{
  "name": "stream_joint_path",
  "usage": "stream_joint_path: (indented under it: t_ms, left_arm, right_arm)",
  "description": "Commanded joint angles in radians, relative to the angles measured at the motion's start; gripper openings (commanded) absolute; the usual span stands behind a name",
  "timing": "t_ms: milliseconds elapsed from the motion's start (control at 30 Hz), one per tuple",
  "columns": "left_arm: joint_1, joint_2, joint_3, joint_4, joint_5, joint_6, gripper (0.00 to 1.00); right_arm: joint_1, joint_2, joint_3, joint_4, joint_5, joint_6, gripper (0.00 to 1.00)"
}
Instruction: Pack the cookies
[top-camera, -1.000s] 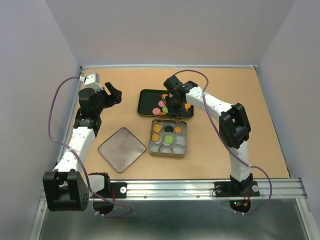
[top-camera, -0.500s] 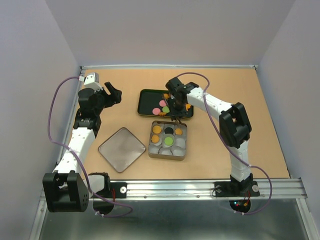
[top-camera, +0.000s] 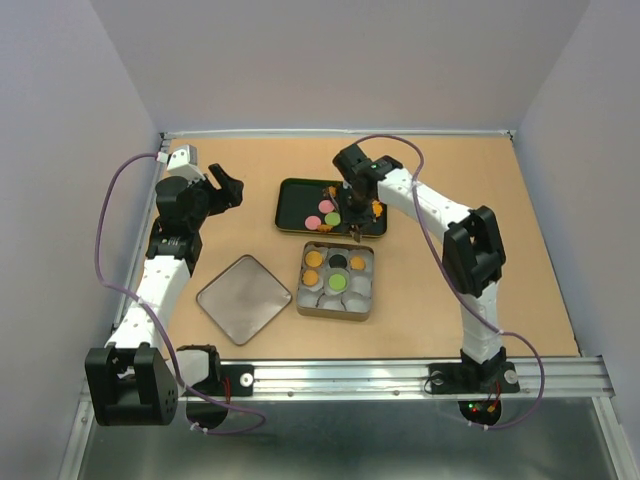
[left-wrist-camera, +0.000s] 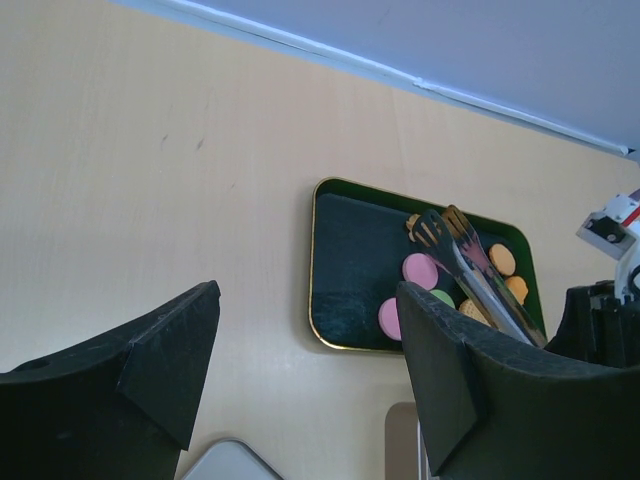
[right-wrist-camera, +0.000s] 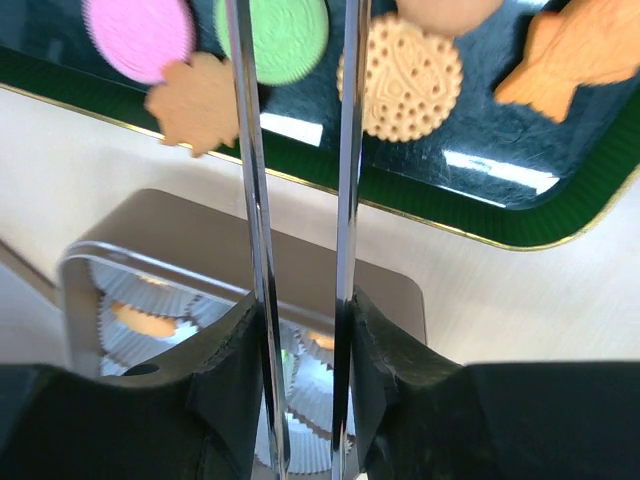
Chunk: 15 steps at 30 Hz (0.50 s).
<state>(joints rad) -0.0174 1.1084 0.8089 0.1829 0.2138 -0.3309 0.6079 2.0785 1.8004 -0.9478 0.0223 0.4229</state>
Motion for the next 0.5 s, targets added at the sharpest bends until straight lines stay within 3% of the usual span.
stream_joint_path:
  t_ms: [0, 233, 467]
  left_arm:
    - [0.004, -0.033, 0.004, 0.046, 0.013, 0.001, 0.82]
    - [0.004, -0.033, 0.003, 0.044, 0.004, 0.006, 0.82]
    - [0.004, -0.028, 0.01, 0.041, -0.005, 0.01, 0.82]
  right_arm:
    - [-0.011, -0.11, 0.134, -0.031, 0.039, -0.01, 0.33]
    - [-0.01, -0.236, 0.162, -0.158, 0.051, -0.041, 0.33]
    - [-0.011, -0.484, -0.019, -0.253, -0.062, -0.029, 0.33]
